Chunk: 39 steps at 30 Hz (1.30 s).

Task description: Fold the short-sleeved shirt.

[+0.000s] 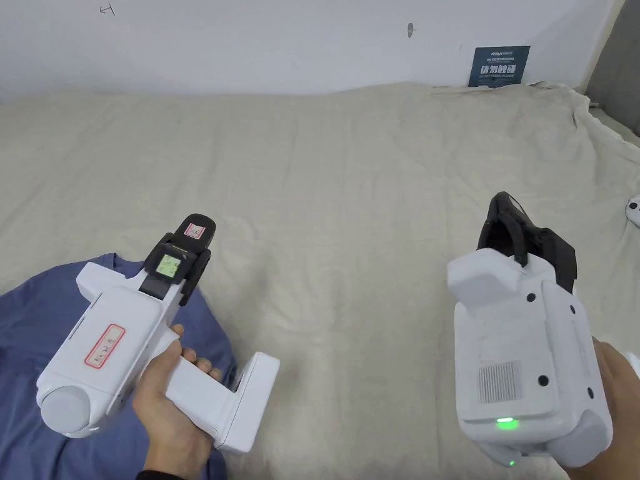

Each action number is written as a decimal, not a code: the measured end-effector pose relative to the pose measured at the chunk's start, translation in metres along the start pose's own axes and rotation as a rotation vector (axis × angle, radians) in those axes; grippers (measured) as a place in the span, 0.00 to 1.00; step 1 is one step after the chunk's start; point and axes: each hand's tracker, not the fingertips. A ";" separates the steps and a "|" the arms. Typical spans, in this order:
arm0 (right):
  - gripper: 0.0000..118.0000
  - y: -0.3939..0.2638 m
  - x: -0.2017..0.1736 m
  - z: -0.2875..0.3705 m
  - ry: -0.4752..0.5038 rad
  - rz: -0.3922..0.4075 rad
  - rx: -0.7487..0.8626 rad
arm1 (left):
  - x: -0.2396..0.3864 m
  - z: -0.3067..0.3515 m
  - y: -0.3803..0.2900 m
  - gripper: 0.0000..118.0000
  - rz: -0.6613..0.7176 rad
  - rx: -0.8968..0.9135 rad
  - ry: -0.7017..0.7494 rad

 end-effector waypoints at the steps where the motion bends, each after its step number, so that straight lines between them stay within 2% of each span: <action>1: 0.00 0.000 -0.002 0.002 -0.005 0.024 0.022 | -0.003 0.002 0.001 0.00 0.062 0.018 -0.021; 2: 0.00 0.000 -0.001 0.002 0.003 0.005 0.018 | -0.004 0.003 0.000 0.00 0.076 0.036 -0.021; 3: 0.00 0.000 0.001 0.002 0.012 -0.022 0.010 | 0.000 0.003 0.000 0.00 0.019 0.030 0.000; 4: 0.00 -0.001 0.006 0.001 0.041 -0.093 -0.008 | 0.006 0.003 0.000 0.00 -0.058 0.027 0.027; 6: 0.00 -0.003 0.013 -0.003 0.077 -0.232 -0.060 | 0.027 -0.002 -0.006 0.00 -0.337 -0.015 0.130; 9: 0.00 -0.010 0.030 -0.010 0.175 -0.549 -0.158 | 0.054 -0.011 -0.029 0.00 -0.844 -0.035 0.317; 11: 0.00 -0.018 0.041 -0.015 0.221 -0.747 -0.214 | 0.062 -0.014 -0.050 0.00 -1.114 -0.032 0.358; 12: 0.00 -0.023 0.044 -0.017 0.242 -0.837 -0.234 | 0.063 -0.015 -0.058 0.00 -1.219 -0.023 0.392; 14: 0.00 -0.028 0.047 -0.019 0.261 -0.925 -0.258 | 0.060 -0.016 -0.069 0.00 -1.354 -0.004 0.431; 15: 0.00 -0.030 0.048 -0.019 0.266 -0.955 -0.266 | 0.058 -0.015 -0.073 0.00 -1.379 0.003 0.426; 17: 0.00 -0.033 0.049 -0.020 0.278 -0.987 -0.278 | 0.057 -0.016 -0.078 0.00 -1.382 0.003 0.436; 24: 0.00 -0.032 0.050 -0.019 0.274 -0.966 -0.271 | 0.055 -0.015 -0.070 0.00 -1.341 0.001 0.445; 39: 0.00 -0.033 0.053 -0.020 0.268 -0.975 -0.271 | 0.053 -0.015 -0.067 0.00 -1.340 -0.007 0.441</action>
